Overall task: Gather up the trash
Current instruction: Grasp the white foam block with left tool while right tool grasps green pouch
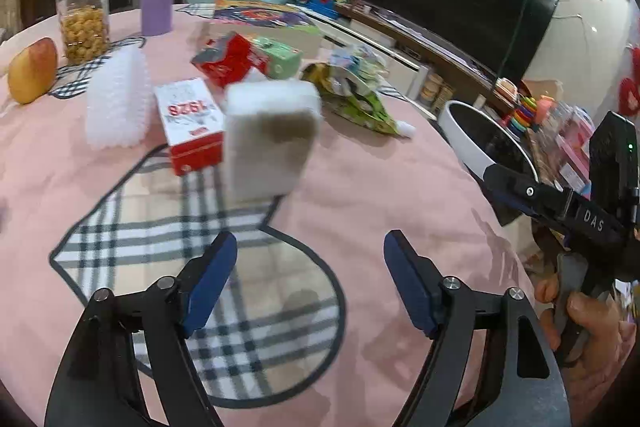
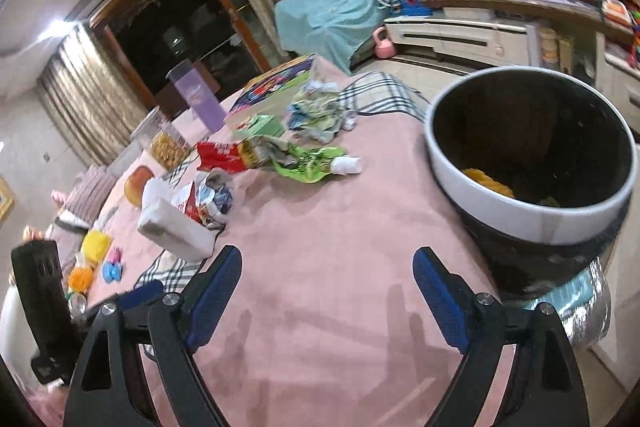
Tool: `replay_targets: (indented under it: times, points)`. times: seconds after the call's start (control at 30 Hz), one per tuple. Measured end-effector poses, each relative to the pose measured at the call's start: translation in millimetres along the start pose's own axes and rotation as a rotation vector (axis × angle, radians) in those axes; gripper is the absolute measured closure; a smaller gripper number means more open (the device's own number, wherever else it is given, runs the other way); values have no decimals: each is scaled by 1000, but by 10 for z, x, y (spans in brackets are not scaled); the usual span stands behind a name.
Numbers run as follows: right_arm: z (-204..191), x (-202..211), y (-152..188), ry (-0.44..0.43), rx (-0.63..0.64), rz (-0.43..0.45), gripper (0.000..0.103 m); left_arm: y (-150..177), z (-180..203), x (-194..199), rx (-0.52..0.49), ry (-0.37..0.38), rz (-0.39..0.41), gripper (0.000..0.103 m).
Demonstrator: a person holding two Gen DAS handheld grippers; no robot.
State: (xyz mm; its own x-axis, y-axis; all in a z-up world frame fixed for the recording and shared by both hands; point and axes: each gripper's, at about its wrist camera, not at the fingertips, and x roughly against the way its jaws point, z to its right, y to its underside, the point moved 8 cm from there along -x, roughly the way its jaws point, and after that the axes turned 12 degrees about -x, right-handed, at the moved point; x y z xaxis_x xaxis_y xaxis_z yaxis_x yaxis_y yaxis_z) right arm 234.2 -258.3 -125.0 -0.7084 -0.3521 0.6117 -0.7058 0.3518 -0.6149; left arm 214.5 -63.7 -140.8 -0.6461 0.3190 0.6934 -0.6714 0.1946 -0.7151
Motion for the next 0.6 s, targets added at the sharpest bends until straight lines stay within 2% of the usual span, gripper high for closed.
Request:
replay_targets:
  times: [0.17, 0.27, 0.6]
  points:
    - [-98, -200, -46, -17, 44, -29, 14, -73, -95, -54, 23, -32, 1, 21]
    - [-166, -337, -106, -28, 69, -44, 14, -113, -143, -92, 29, -52, 3, 14]
    - [-390, -759, -359, -29, 207, -83, 14, -259, -310, -259, 51, -114, 2, 14]
